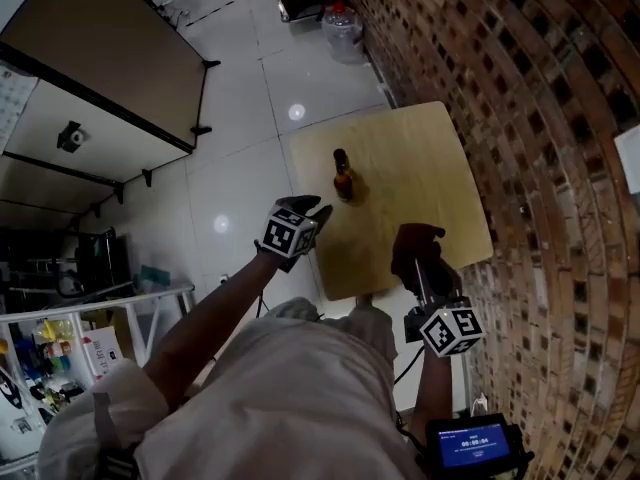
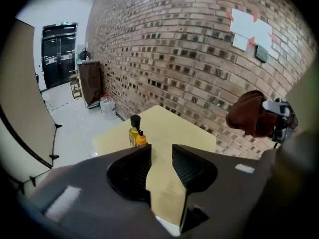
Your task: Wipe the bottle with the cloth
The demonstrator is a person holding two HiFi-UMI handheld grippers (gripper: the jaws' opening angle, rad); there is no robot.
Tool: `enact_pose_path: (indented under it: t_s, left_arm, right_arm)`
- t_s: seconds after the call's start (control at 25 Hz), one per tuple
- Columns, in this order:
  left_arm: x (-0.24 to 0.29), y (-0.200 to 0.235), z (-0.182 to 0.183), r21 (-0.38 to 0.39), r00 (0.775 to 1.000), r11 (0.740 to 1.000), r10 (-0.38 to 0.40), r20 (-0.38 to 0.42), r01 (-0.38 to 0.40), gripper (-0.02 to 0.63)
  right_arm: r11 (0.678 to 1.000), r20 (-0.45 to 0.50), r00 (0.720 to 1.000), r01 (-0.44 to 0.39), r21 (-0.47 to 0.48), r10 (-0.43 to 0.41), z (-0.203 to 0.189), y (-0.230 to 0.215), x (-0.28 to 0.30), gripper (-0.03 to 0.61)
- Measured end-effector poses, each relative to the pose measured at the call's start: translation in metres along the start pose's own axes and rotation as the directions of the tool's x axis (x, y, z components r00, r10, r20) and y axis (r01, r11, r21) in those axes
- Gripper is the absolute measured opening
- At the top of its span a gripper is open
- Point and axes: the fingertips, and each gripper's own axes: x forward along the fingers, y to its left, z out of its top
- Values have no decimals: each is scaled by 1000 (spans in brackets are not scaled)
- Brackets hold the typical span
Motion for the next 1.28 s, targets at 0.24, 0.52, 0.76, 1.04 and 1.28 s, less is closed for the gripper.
enact_pose_path:
  t_s: [0.24,0.52,0.76,1.04,1.28]
  left_arm:
    - [80,30,1,45,989,996,77,-124,-72,179]
    - [121,55,-14,-13,981,998,53,-188,-56,184]
    - [135,63,-17,-51,975,998,27,-221,-39,186]
    - [157,70,-19,-15,966,998,49,-252,-54,178]
    - [158,62,-21,-9,968,999,45,-248,-49,170]
  right_arm:
    - [1000,-67,998,-11,-1,11,11,-47,41,98]
    - [1000,-122,993,-8,3,9,-1,-57,81,98]
    - [999,-196,979,-47,13,49,-26,-42,112,98]
    - [999,-245,968,-47,28,52,-42,-48,124,98]
    - [1000,-259,966,-5,30,13,-45,-67,119,98]
